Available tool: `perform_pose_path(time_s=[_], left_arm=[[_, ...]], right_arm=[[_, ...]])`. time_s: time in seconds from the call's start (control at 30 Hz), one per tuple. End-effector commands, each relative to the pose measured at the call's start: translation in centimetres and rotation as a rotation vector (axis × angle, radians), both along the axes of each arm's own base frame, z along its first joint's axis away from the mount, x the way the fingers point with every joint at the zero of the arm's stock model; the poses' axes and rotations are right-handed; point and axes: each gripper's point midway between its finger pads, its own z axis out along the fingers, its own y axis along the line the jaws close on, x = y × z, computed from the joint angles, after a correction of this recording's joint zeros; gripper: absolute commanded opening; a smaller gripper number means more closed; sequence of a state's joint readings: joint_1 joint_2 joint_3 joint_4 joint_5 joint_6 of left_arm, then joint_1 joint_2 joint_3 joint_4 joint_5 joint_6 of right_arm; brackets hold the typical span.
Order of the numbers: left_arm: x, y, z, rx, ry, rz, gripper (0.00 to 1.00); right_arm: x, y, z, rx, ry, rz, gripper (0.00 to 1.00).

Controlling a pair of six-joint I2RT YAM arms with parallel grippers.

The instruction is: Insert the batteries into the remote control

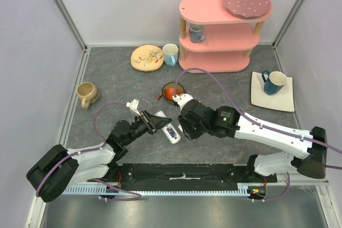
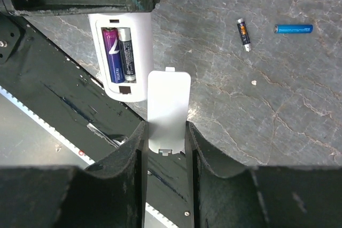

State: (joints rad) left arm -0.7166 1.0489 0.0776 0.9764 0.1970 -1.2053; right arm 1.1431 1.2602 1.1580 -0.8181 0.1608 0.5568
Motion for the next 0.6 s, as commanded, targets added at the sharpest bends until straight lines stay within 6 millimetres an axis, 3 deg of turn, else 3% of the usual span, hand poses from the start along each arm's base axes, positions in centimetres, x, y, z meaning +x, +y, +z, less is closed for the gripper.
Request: perform_pose_path(time_s=[0.0, 0.33, 0.57], left_arm=[[1.0, 0.1, 2.9, -0.091, -0.049, 0.045, 0.02], [1.2, 0.4, 2.0, -0.067, -0.074, 0.085, 0.02], [0.9, 0.5, 1.5, -0.053, -0.083, 0.088, 0.02]], right_arm=[[0.2, 1.3, 1.2, 0.0, -0.016, 0.018, 0.13], [0.0, 4.3, 0.3, -0.012, 0.039, 0.069, 0.13], [-0.1, 5.4, 0.4, -0.004, 0.057, 0.089, 0.13]])
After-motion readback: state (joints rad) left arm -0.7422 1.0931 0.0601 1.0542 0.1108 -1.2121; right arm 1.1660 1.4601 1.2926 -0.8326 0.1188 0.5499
